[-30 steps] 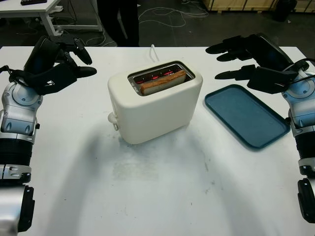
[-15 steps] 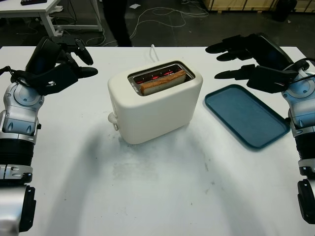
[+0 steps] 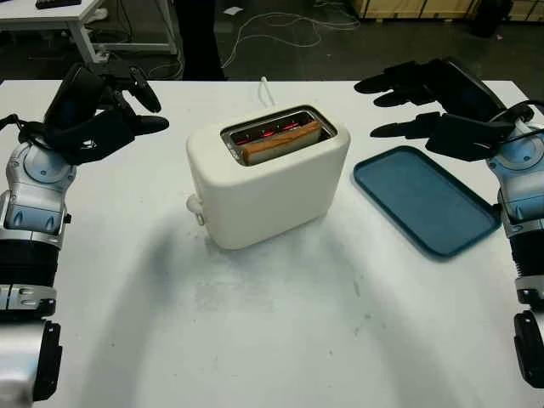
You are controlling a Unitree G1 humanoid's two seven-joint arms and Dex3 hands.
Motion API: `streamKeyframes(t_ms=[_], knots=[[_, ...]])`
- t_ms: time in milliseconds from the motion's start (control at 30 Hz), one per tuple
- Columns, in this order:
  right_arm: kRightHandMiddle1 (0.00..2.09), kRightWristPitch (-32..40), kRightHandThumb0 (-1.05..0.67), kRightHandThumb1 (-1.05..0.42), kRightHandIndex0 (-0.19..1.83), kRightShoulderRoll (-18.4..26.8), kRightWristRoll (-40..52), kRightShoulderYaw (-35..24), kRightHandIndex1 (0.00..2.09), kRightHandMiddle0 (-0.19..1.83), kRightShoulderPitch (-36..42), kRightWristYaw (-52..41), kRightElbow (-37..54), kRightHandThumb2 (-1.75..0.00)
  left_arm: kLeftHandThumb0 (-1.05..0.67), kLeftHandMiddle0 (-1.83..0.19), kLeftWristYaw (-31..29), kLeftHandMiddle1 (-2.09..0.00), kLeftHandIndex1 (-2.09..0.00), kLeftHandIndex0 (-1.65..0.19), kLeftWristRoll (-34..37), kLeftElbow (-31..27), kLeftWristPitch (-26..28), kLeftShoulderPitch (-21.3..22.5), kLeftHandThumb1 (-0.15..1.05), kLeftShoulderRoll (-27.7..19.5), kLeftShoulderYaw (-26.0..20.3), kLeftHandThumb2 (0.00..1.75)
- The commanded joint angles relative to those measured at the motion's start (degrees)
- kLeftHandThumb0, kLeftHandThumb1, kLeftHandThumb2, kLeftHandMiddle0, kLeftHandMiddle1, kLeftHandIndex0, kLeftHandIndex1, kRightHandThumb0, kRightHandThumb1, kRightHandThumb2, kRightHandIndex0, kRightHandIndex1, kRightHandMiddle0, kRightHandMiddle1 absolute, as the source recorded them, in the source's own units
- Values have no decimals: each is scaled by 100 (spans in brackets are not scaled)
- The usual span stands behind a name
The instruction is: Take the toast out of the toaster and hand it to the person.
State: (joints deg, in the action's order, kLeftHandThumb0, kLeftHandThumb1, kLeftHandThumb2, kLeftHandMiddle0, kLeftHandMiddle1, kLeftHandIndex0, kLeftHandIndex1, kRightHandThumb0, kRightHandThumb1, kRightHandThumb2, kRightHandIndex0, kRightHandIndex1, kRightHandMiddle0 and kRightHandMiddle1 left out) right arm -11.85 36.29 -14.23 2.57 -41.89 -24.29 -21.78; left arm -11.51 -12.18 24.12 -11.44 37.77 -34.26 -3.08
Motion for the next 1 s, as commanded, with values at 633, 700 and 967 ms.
streamKeyframes(t_ms=[633, 700, 967], knots=[[0, 20, -39, -74, 85, -56, -5, 38, 1, 78, 20, 30, -12, 0, -105, -94, 31, -126, -127, -83, 30, 21, -25, -15, 82, 13, -8, 0], [0, -1, -38, -74, 85, -42, -23, 50, 1, 78, 5, 27, -23, 0, -105, -95, 59, -126, -127, -83, 16, 49, -67, -10, 82, 16, -5, 1], [0, 82, -38, -74, 84, -46, -8, 48, 0, 77, 21, -3, -11, 0, -105, -94, 69, -125, -127, -82, 16, 39, -82, -42, 83, 26, -11, 1]])
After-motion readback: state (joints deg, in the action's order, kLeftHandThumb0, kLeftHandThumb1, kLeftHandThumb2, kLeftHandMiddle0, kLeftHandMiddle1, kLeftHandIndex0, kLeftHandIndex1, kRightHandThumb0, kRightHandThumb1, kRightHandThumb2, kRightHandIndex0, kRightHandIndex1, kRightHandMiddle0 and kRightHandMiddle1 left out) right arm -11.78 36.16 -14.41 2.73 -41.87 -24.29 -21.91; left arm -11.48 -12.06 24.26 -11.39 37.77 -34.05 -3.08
